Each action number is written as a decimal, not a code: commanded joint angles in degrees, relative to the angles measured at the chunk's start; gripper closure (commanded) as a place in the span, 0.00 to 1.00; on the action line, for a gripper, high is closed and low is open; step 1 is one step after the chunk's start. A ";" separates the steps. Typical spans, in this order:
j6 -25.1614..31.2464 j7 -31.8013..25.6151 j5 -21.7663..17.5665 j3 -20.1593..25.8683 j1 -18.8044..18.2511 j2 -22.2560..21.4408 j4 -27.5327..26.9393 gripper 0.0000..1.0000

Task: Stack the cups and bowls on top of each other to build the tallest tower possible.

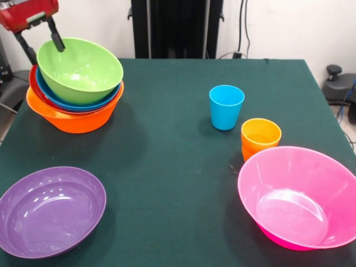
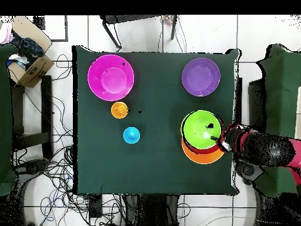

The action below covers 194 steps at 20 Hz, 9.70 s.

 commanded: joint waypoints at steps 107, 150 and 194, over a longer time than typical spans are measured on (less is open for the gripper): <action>-3.33 13.80 0.86 -17.12 33.27 5.94 -26.27 0.00; -8.55 8.89 -3.78 -8.05 26.10 17.32 -28.74 0.00; -17.67 15.07 -11.44 -11.61 26.63 22.68 -27.45 0.00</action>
